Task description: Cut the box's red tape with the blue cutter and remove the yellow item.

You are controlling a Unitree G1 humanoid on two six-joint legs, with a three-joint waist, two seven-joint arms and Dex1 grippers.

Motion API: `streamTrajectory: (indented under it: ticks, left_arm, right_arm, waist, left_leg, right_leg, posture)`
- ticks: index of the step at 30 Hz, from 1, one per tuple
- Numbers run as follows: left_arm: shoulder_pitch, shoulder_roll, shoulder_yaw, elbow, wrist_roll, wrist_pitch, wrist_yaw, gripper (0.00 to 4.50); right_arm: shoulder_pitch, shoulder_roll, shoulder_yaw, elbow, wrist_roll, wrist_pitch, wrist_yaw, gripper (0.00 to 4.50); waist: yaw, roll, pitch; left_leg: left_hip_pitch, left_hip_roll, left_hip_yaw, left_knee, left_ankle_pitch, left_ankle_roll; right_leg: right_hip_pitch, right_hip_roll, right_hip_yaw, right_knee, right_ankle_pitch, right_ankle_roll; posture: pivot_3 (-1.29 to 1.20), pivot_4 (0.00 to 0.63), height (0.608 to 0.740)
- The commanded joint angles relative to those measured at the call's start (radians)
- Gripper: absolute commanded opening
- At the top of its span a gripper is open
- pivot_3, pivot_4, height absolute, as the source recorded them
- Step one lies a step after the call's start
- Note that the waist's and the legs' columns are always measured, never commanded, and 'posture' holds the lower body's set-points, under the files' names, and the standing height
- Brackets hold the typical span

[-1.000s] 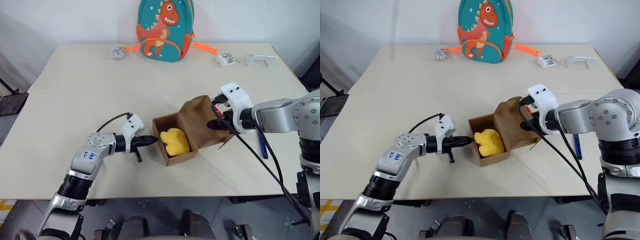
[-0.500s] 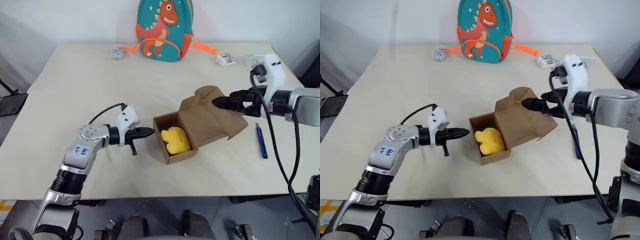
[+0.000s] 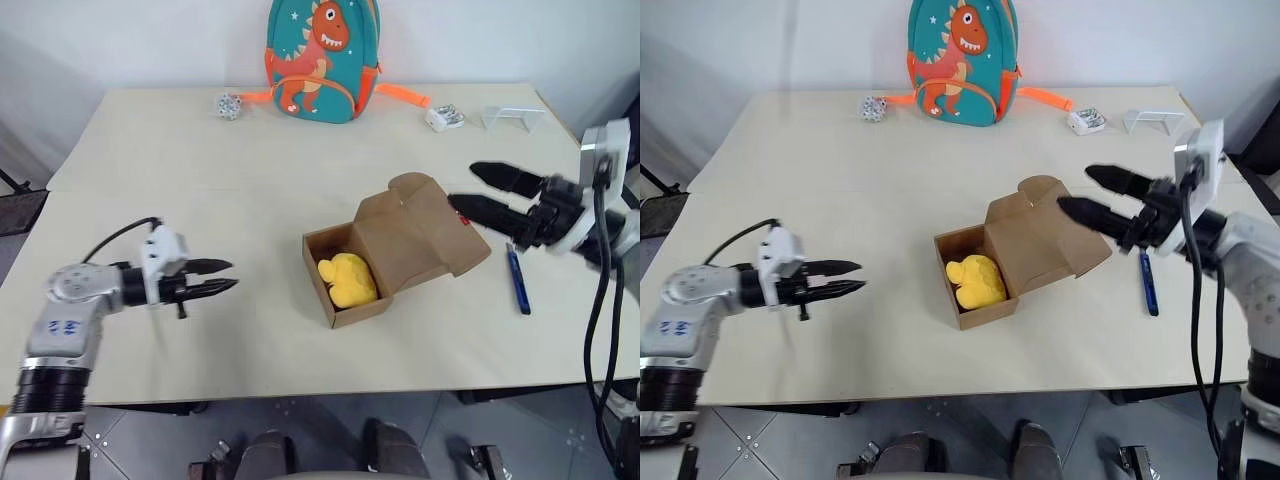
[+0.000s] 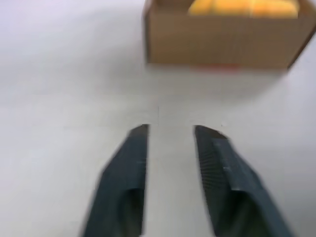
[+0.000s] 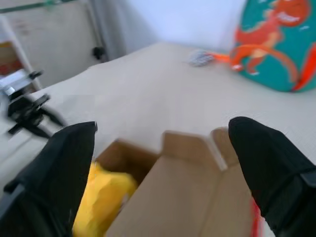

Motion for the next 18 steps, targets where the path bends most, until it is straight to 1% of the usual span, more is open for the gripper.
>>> streamTrajectory:
  ticks: [1,3,6,9,10,13,15,16,17,18]
  left_arm:
    - [0.007,0.057,0.078,0.008,-0.048,-0.045,-0.059,2.96]
    - [0.01,0.081,0.108,0.017,-0.07,-0.041,-0.08,3.53]
    - [0.013,0.112,0.125,0.019,-0.086,-0.036,-0.111,4.43]
    - [0.002,0.127,0.113,0.007,-0.098,-0.016,-0.138,4.49]
    - [-0.008,0.125,0.098,-0.016,-0.106,0.001,-0.144,4.49]
    - [-0.092,0.101,0.003,-0.128,-0.125,0.108,-0.131,4.49]
    - [-0.188,0.079,-0.101,-0.206,-0.132,0.225,-0.126,4.49]
    - [-0.313,0.032,-0.209,-0.219,-0.085,0.325,-0.103,4.49]
    - [-0.405,0.0,-0.287,-0.226,-0.051,0.397,-0.084,4.49]
    - [-0.493,-0.027,-0.375,-0.215,0.012,0.453,-0.071,4.49]
  right_arm:
    - [0.084,0.0,-0.002,-0.091,-0.092,-0.179,0.114,4.5]
    - [0.155,0.014,0.008,-0.11,-0.148,-0.287,0.183,4.5]
    - [0.238,0.048,-0.015,-0.125,-0.135,-0.392,0.292,4.5]
    - [0.296,0.034,-0.016,-0.124,-0.147,-0.445,0.367,4.5]
    - [0.315,0.02,-0.024,-0.12,-0.132,-0.429,0.38,4.5]
    - [0.322,0.023,-0.054,-0.113,-0.099,-0.431,0.374,4.5]
    - [0.316,0.045,-0.065,-0.123,-0.099,-0.461,0.361,4.5]
    - [0.329,0.052,-0.07,-0.139,-0.084,-0.454,0.355,4.5]
    - [0.34,0.056,-0.072,-0.151,-0.072,-0.447,0.35,4.5]
    - [0.351,0.057,-0.072,-0.16,-0.07,-0.449,0.354,4.5]
  waist:
    - [0.002,0.0,0.0]
    - [0.001,-0.001,0.0]
    - [-0.004,-0.001,0.001]
    - [-0.007,-0.001,0.001]
    - [-0.007,-0.001,0.001]
    - [0.003,-0.002,0.002]
    - [0.012,-0.003,0.002]
    - [0.018,-0.004,0.002]
    - [0.034,-0.004,0.002]
    - [0.039,-0.005,0.003]
  left_leg:
    - [0.0,0.0,0.0,0.0,0.0,0.0]
    - [0.0,0.0,0.0,0.0,0.0,-0.001]
    - [0.001,0.0,0.0,0.0,0.0,-0.001]
    - [0.002,0.0,0.001,0.0,0.0,-0.001]
    - [0.002,0.0,0.001,0.0,0.0,-0.001]
    - [0.002,0.0,0.0,0.001,0.0,-0.001]
    - [0.002,0.0,0.001,0.002,0.0,-0.001]
    - [0.002,0.0,0.001,0.003,0.0,-0.001]
    - [0.002,0.0,0.0,0.003,0.0,0.0]
    - [0.002,-0.001,-0.002,0.005,0.0,0.0]
  right_leg:
    - [0.0,0.0,0.0,0.0,0.0,0.0]
    - [0.0,0.0,0.0,0.0,0.0,0.0]
    - [0.0,0.0,0.0,0.0,0.0,0.0]
    - [0.0,0.0,0.0,0.001,0.0,0.0]
    - [0.0,0.0,0.001,0.001,0.0,0.0]
    - [0.001,0.0,0.001,0.002,0.0,0.0]
    - [0.002,0.0,0.001,0.002,0.0,0.0]
    - [0.002,0.0,0.002,0.003,0.0,0.0]
    - [0.002,0.0,0.001,0.003,0.0,0.0]
    - [0.004,0.0,0.001,0.004,0.0,0.0]
  posture:
    - [0.0,0.15,0.74]
    - [0.0,0.15,0.74]
    - [0.0,0.15,0.74]
    - [0.0,0.15,0.74]
    - [0.0,0.15,0.74]
    - [0.0,0.15,0.74]
    - [0.0,0.15,0.74]
    - [0.0,0.15,0.74]
    - [0.0,0.15,0.74]
    - [0.0,0.15,0.74]
